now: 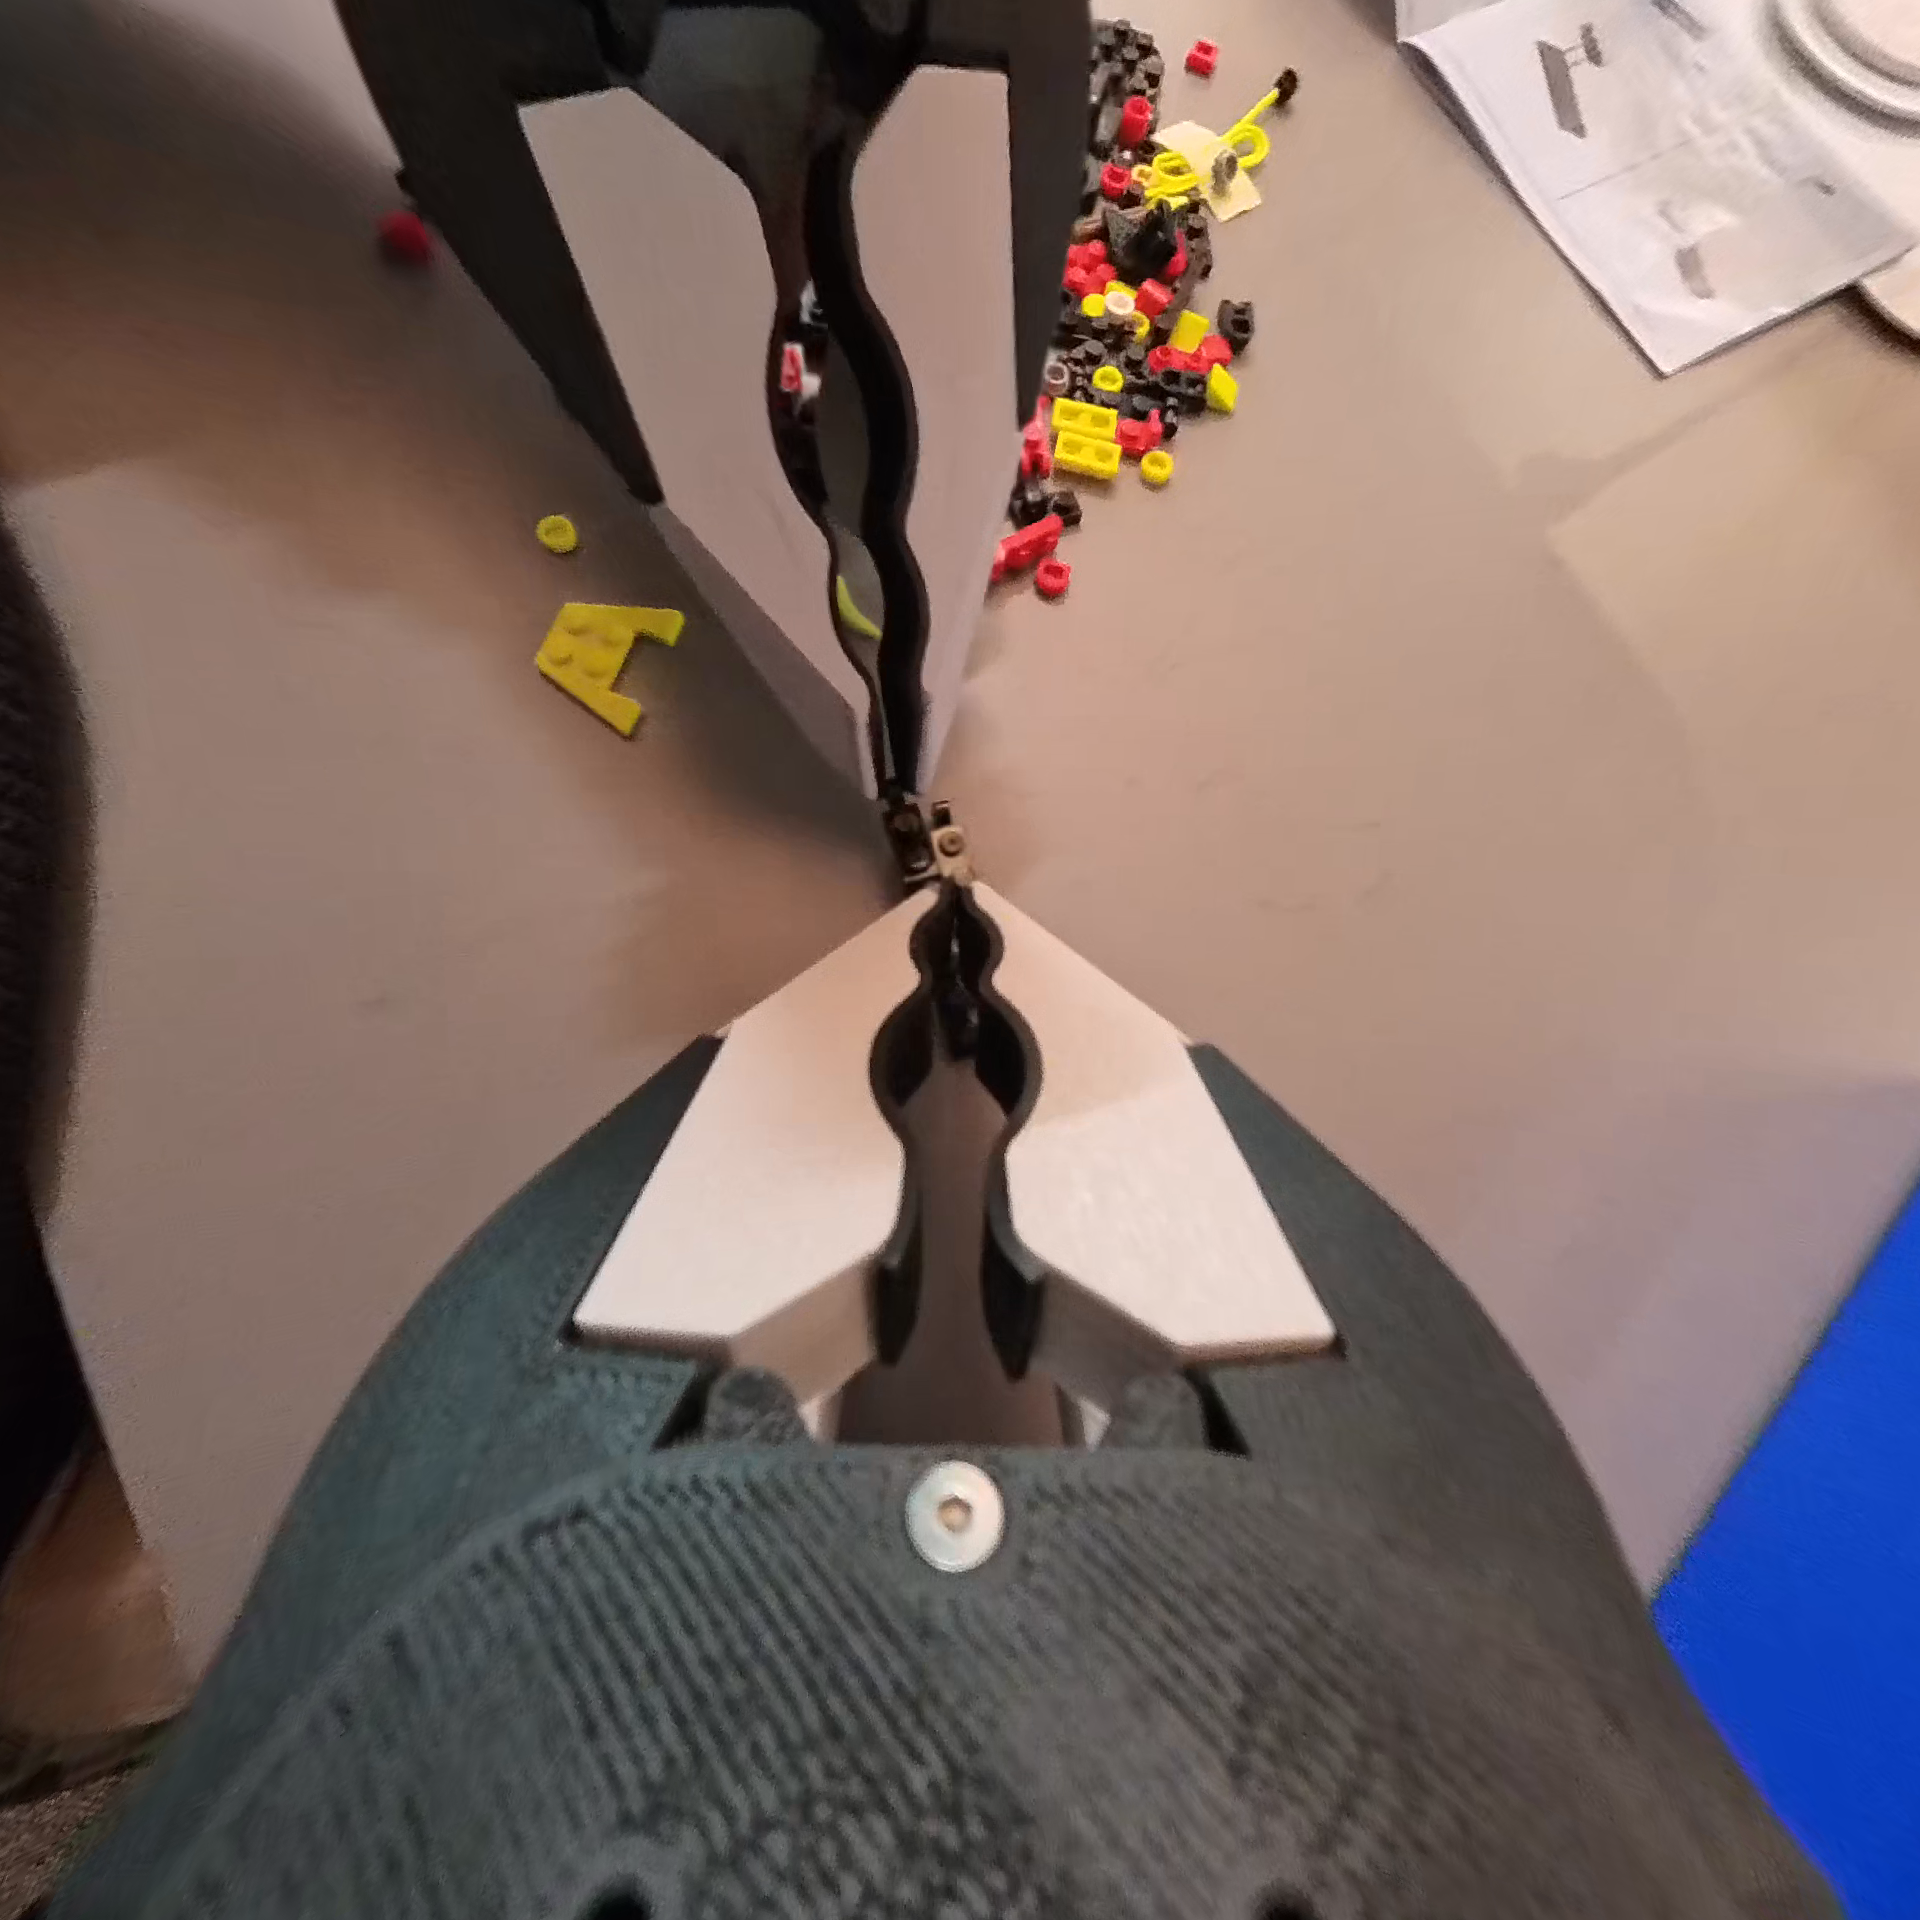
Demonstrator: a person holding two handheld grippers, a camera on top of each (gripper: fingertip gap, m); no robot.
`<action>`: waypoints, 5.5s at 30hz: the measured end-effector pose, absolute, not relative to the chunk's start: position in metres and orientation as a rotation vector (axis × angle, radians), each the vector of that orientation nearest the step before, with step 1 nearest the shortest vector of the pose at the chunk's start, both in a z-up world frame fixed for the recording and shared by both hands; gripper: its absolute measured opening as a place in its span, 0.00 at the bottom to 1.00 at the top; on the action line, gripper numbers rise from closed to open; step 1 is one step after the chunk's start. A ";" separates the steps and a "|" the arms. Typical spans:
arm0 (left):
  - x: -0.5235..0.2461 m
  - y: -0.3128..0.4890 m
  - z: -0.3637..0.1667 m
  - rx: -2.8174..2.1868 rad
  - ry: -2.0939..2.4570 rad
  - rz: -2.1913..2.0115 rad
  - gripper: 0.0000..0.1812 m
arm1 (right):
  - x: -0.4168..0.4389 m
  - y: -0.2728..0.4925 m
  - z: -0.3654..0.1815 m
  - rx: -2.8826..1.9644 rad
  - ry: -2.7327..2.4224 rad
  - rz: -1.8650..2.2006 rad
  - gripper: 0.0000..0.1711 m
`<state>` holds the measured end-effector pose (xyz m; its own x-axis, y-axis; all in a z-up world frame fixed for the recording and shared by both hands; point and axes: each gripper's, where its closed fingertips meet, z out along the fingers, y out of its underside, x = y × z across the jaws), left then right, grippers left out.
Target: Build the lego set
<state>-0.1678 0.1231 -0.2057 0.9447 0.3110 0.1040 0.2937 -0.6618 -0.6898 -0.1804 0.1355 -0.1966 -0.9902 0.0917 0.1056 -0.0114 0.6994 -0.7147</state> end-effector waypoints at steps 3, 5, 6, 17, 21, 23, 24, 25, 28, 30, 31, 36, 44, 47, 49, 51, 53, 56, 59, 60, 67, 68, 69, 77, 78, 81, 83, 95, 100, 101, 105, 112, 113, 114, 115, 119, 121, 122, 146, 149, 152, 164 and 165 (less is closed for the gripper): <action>-0.169 0.123 -0.209 -2.340 -0.426 0.015 0.00 | -0.180 0.134 -0.197 -0.051 -2.764 1.154 0.00; -0.168 0.124 -0.210 -2.348 -0.420 0.001 0.00 | -0.179 0.133 -0.198 -0.036 -2.758 1.142 0.00; -0.168 0.125 -0.211 -2.356 -0.416 -0.002 0.00 | -0.179 0.133 -0.199 -0.029 -2.759 1.135 0.00; -0.169 0.127 -0.213 -2.362 -0.437 -0.007 0.00 | -0.175 0.128 -0.202 0.002 -2.767 1.122 0.00; -0.169 0.127 -0.214 -2.362 -0.444 -0.010 0.00 | -0.176 0.128 -0.205 0.015 -2.764 1.093 0.00; -0.170 0.127 -0.213 -2.362 -0.444 -0.011 0.00 | -0.176 0.128 -0.205 0.012 -2.769 1.092 0.00; -0.170 0.127 -0.213 -2.361 -0.444 -0.010 0.00 | -0.176 0.128 -0.206 0.009 -2.772 1.090 0.00; -0.170 0.127 -0.213 -2.358 -0.445 -0.009 0.00 | -0.176 0.128 -0.206 0.007 -2.776 1.089 0.00; -0.170 0.128 -0.212 -2.358 -0.446 -0.010 0.00 | -0.176 0.128 -0.206 0.002 -2.779 1.086 0.00; -0.171 0.128 -0.212 -2.356 -0.452 -0.010 0.00 | -0.177 0.128 -0.207 -0.003 -2.779 1.085 0.00; -0.171 0.128 -0.212 -2.355 -0.454 -0.010 0.00 | -0.177 0.128 -0.207 -0.008 -2.781 1.086 0.00; -0.172 0.128 -0.212 -2.347 -0.461 -0.016 0.00 | -0.178 0.129 -0.207 -0.066 -2.805 1.110 0.00; -0.172 0.129 -0.213 -2.346 -0.478 -0.026 0.00 | -0.176 0.127 -0.209 -0.142 -2.858 1.110 0.00; -0.172 0.129 -0.213 -2.346 -0.476 -0.023 0.00 | -0.176 0.127 -0.209 -0.168 -2.868 1.118 0.00; -0.172 0.129 -0.213 -2.342 -0.484 -0.031 0.00 | -0.176 0.127 -0.209 -0.227 -2.896 1.152 0.00; -0.172 0.129 -0.213 -2.337 -0.491 -0.041 0.00 | -0.176 0.127 -0.209 -0.309 -2.929 1.185 0.00; -0.172 0.129 -0.213 -2.332 -0.499 -0.050 0.00 | -0.176 0.127 -0.209 -0.382 -2.954 1.190 0.00; -0.172 0.130 -0.213 -2.333 -0.490 -0.037 0.00 | -0.176 0.127 -0.209 -0.453 -2.975 1.190 0.00; -0.172 0.131 -0.212 -2.330 -0.453 -0.007 0.02 | -0.176 0.127 -0.209 -0.470 -2.981 1.189 0.00; -0.171 0.132 -0.212 -2.328 -0.442 -0.003 0.03 | -0.176 0.127 -0.209 -0.472 -2.980 1.191 0.00; -0.172 0.134 -0.209 -2.293 -0.439 -0.015 0.07 | -0.177 0.127 -0.209 -0.500 -2.985 1.206 0.00; -0.175 0.133 -0.208 -2.285 -0.451 0.005 0.14 | -0.177 0.127 -0.209 -0.503 -2.985 1.208 0.00; -0.178 0.132 -0.209 -2.292 -0.454 0.029 0.17 | -0.177 0.127 -0.209 -0.505 -2.986 1.210 0.00; -0.183 0.132 -0.217 -2.317 -0.452 0.023 0.13 | -0.178 0.126 -0.209 -0.520 -2.984 1.225 0.00; -0.181 0.132 -0.217 -2.320 -0.438 0.016 0.12 | -0.178 0.126 -0.208 -0.518 -2.984 1.225 0.00; -0.179 0.134 -0.217 -2.326 -0.400 0.021 0.10 | -0.178 0.126 -0.208 -0.523 -2.987 1.228 0.00; -0.179 0.135 -0.217 -2.329 -0.386 0.026 0.10 | -0.178 0.126 -0.208 -0.533 -2.993 1.234 0.00; -0.178 0.135 -0.217 -2.338 -0.346 0.033 0.09 | -0.176 0.128 -0.208 -0.534 -3.015 1.246 0.00; -0.178 0.135 -0.217 -2.340 -0.341 0.041 0.09 | -0.177 0.129 -0.208 -0.500 -2.999 1.223 0.00; -0.178 0.135 -0.217 -2.340 -0.341 0.042 0.09 | -0.177 0.129 -0.208 -0.495 -2.995 1.220 0.00; -0.178 0.135 -0.217 -2.339 -0.341 0.044 0.09 | -0.178 0.131 -0.207 -0.458 -2.984 1.208 0.00; -0.179 0.135 -0.217 -2.338 -0.349 0.047 0.08 | -0.187 0.139 -0.195 -0.208 -2.830 1.179 0.00; -0.179 0.135 -0.217 -2.339 -0.348 0.049 0.08 | -0.187 0.138 -0.195 -0.169 -2.810 1.170 0.01; -0.179 0.135 -0.217 -2.339 -0.348 0.050 0.08 | -0.185 0.137 -0.196 -0.124 -2.804 1.158 0.05; -0.179 0.135 -0.217 -2.339 -0.348 0.051 0.08 | -0.182 0.135 -0.198 -0.088 -2.800 1.139 0.05; -0.179 0.135 -0.217 -2.340 -0.348 0.051 0.08 | -0.181 0.134 -0.207 -0.026 -2.793 1.055 0.08; -0.178 0.135 -0.217 -2.340 -0.345 0.050 0.08 | -0.181 0.134 -0.209 -0.032 -2.796 1.054 0.10; -0.178 0.135 -0.217 -2.340 -0.344 0.049 0.08 | -0.181 0.134 -0.209 -0.038 -2.800 1.060 0.10; -0.177 0.134 -0.217 -2.344 -0.340 0.041 0.08 | -0.180 0.132 -0.205 -0.149 -2.855 1.180 0.07; -0.177 0.134 -0.216 -2.341 -0.343 0.038 0.07 | -0.179 0.130 -0.200 -0.142 -2.841 1.220 0.04; -0.177 0.134 -0.216 -2.342 -0.344 0.038 0.08 | -0.177 0.128 -0.200 -0.126 -2.840 1.216 0.00; -0.177 0.134 -0.216 -2.343 -0.348 0.037 0.07 | -0.179 0.129 -0.207 -0.161 -2.862 1.169 0.00; -0.177 0.134 -0.216 -2.344 -0.351 0.032 0.08 | -0.178 0.129 -0.208 -0.160 -2.869 1.157 0.00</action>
<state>-0.1768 0.1344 -0.2164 0.9620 0.2610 0.0801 0.2420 -0.6794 -0.6927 -0.1777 0.1292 -0.2085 -0.9937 0.1121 0.0020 0.0793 0.7156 -0.6940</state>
